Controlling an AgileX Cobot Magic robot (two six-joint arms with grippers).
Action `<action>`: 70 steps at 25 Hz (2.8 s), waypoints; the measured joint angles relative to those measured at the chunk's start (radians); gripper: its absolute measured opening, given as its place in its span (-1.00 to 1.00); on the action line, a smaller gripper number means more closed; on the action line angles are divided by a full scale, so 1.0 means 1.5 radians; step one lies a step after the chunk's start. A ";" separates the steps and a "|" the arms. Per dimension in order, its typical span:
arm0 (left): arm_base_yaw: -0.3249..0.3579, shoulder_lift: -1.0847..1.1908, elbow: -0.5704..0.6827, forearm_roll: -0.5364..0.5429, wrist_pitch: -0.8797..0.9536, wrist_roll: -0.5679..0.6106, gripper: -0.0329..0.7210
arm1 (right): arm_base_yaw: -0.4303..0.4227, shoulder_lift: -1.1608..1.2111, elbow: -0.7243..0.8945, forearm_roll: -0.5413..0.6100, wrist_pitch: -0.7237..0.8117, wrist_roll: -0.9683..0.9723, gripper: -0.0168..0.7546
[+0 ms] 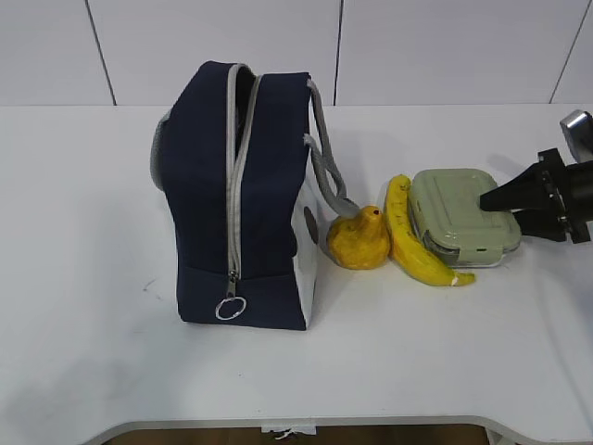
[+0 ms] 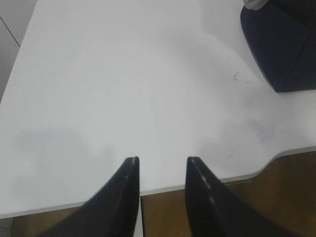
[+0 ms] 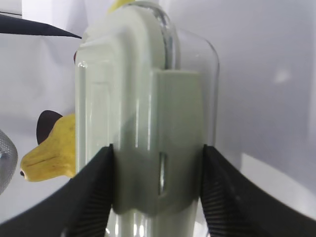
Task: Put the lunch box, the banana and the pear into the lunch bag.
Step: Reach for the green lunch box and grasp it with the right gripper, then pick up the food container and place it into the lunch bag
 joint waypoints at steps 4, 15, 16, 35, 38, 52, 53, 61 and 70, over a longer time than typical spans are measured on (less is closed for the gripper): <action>0.000 0.000 0.000 0.000 0.000 0.000 -0.27 | 0.000 0.000 0.000 0.000 0.001 0.000 0.06; 0.000 0.000 0.000 0.000 0.000 0.000 -0.27 | 0.000 0.000 0.000 0.000 0.003 0.003 0.00; 0.000 0.000 0.000 -0.001 0.000 0.000 -0.27 | 0.000 0.000 0.000 0.000 0.003 0.006 0.00; 0.000 0.000 0.000 -0.027 0.000 0.000 -0.27 | 0.001 -0.088 0.000 -0.061 -0.014 0.128 0.00; 0.000 0.000 0.000 -0.053 -0.002 0.000 -0.27 | 0.001 -0.113 0.001 -0.062 -0.013 0.146 0.00; 0.000 0.088 -0.003 -0.235 -0.110 0.000 -0.27 | 0.001 -0.266 0.002 -0.069 0.002 0.254 0.00; 0.000 0.109 -0.003 -0.251 -0.120 0.000 -0.27 | 0.001 -0.277 0.002 -0.070 0.002 0.261 0.00; 0.000 0.265 -0.017 -0.426 -0.193 0.040 0.03 | 0.045 -0.344 0.002 -0.069 0.008 0.292 0.00; 0.000 0.519 -0.159 -0.475 -0.142 0.123 0.24 | 0.118 -0.354 0.002 -0.010 0.021 0.297 0.00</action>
